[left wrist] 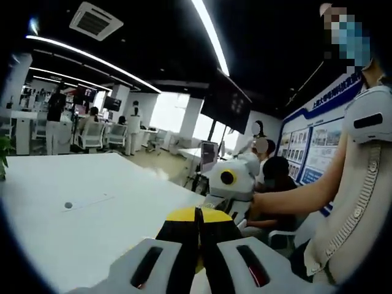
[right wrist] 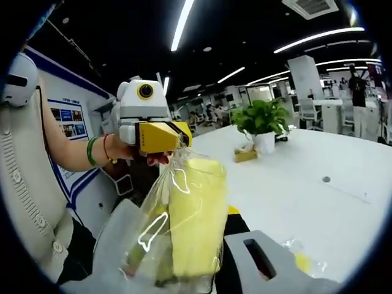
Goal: Compare the silicone blocks by pressing each to a similar depth, holding the contact briefly, and releasing to observe deformation and rebound differences across the visible hardness samples.
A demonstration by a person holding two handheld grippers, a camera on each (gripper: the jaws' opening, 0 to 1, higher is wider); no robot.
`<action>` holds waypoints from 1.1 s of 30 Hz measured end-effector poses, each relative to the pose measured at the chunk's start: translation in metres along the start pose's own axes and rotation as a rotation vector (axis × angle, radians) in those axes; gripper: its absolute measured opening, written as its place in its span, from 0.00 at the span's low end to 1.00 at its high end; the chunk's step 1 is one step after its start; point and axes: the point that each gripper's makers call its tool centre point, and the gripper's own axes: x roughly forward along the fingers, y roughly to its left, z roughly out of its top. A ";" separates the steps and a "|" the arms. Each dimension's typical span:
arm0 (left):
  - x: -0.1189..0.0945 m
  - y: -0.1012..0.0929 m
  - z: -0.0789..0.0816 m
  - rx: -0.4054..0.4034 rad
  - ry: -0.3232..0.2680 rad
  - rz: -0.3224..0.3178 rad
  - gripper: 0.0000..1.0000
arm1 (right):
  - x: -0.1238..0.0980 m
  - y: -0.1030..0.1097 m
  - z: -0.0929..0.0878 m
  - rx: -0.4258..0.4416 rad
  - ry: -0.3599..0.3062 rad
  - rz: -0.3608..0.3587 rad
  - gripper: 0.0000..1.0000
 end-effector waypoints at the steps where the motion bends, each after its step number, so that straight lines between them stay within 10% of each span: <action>1: 0.000 0.000 0.000 0.002 0.002 0.001 0.00 | 0.000 0.002 -0.001 0.007 0.002 0.011 0.07; 33: -0.001 0.002 -0.005 -0.102 0.020 0.038 0.00 | 0.002 0.001 -0.004 0.015 0.017 0.010 0.09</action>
